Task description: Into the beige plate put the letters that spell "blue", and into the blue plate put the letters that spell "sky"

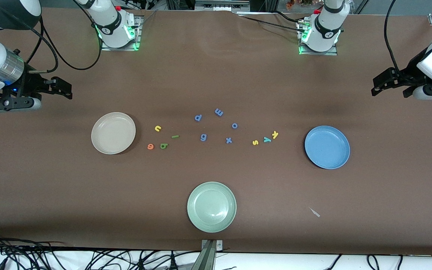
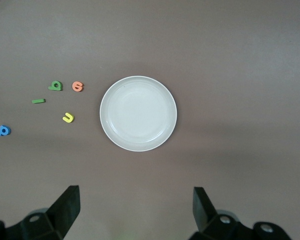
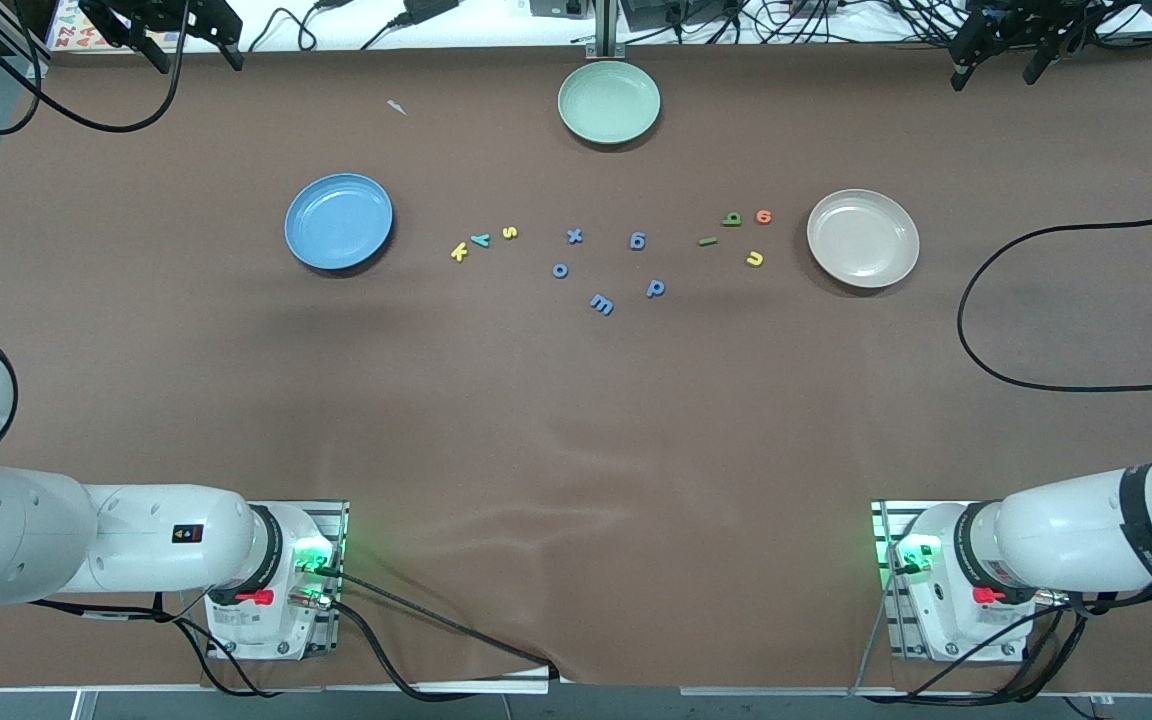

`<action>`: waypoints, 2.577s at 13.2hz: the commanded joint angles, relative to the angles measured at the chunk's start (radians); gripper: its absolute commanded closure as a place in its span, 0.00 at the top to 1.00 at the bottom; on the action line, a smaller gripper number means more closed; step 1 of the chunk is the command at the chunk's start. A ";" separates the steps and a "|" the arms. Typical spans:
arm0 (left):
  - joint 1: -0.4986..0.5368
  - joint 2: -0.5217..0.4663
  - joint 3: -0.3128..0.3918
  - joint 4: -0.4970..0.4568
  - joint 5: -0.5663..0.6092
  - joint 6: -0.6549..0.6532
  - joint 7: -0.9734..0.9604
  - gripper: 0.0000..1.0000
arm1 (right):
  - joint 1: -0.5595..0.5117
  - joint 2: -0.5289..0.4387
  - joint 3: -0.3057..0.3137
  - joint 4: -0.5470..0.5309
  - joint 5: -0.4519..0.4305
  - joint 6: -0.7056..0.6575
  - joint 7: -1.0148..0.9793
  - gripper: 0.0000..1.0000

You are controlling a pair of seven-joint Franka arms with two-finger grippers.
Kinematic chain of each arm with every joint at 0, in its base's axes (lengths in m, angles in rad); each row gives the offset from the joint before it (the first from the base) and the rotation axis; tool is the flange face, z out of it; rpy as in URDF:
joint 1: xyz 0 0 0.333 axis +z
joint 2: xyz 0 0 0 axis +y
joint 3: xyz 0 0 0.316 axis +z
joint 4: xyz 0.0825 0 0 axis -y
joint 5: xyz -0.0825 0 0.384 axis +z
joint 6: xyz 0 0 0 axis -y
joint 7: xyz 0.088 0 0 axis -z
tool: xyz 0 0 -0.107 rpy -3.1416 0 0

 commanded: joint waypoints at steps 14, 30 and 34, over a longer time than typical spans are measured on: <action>-0.020 -0.003 0.007 0.016 0.054 -0.050 -0.001 1.00 | 0.009 -0.013 0.003 -0.008 0.000 -0.017 -0.006 1.00; -0.021 0.000 0.006 0.024 0.056 -0.052 0.002 1.00 | 0.009 -0.013 0.003 -0.011 0.000 -0.017 -0.006 1.00; -0.021 0.000 0.006 0.025 0.056 -0.053 0.002 1.00 | 0.009 -0.013 0.003 -0.011 0.000 -0.018 -0.006 1.00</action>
